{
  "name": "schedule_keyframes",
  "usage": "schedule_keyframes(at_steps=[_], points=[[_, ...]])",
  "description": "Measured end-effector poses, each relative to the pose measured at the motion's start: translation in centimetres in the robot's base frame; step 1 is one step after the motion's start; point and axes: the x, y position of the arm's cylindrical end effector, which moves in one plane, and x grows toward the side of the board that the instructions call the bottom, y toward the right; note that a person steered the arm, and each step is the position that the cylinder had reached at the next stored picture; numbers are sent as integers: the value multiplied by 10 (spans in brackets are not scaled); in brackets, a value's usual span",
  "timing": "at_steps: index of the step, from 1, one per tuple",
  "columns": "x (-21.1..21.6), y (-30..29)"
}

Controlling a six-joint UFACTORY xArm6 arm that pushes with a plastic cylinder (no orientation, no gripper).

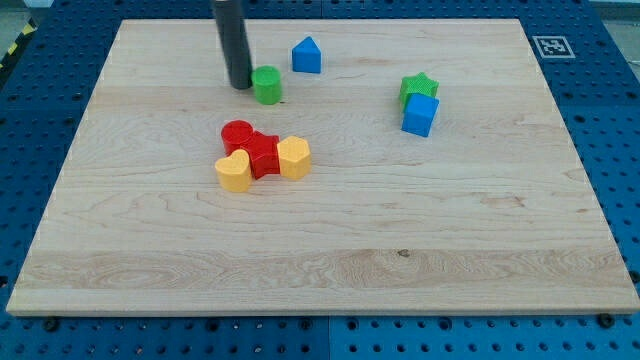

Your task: Move the green circle to center of the board

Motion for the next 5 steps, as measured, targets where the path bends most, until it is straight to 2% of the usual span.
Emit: schedule_keyframes(at_steps=[2, 5], points=[[1, 50], [39, 66]])
